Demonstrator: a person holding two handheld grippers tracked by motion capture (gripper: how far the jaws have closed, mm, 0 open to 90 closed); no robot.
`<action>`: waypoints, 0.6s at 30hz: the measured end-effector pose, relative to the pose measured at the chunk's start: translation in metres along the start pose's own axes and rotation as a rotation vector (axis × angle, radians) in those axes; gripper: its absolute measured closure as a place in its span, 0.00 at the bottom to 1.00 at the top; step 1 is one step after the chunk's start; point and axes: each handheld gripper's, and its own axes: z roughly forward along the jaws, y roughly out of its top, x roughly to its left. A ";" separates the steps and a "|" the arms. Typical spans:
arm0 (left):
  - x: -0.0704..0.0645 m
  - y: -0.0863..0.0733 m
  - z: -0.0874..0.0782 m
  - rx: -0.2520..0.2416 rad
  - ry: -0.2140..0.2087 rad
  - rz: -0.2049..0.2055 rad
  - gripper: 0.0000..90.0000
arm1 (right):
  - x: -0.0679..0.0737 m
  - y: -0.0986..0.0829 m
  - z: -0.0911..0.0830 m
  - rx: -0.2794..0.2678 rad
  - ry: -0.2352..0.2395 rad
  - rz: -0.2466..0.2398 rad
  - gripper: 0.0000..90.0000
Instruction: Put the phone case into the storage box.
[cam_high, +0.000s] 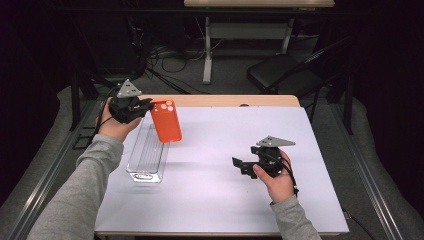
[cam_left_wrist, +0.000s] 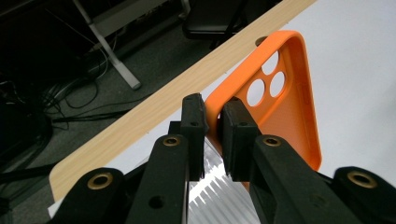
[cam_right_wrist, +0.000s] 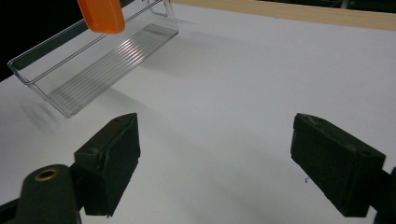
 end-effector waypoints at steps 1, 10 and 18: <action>0.002 0.000 0.000 0.003 0.003 0.005 0.90 | 0.000 0.000 0.000 0.000 0.000 0.000 0.18; 0.014 -0.004 0.003 0.018 0.053 0.016 0.90 | 0.000 -0.001 0.001 0.002 -0.001 0.001 0.18; 0.023 -0.007 0.005 0.015 0.077 0.027 0.90 | 0.000 -0.001 0.001 0.008 -0.004 0.000 0.18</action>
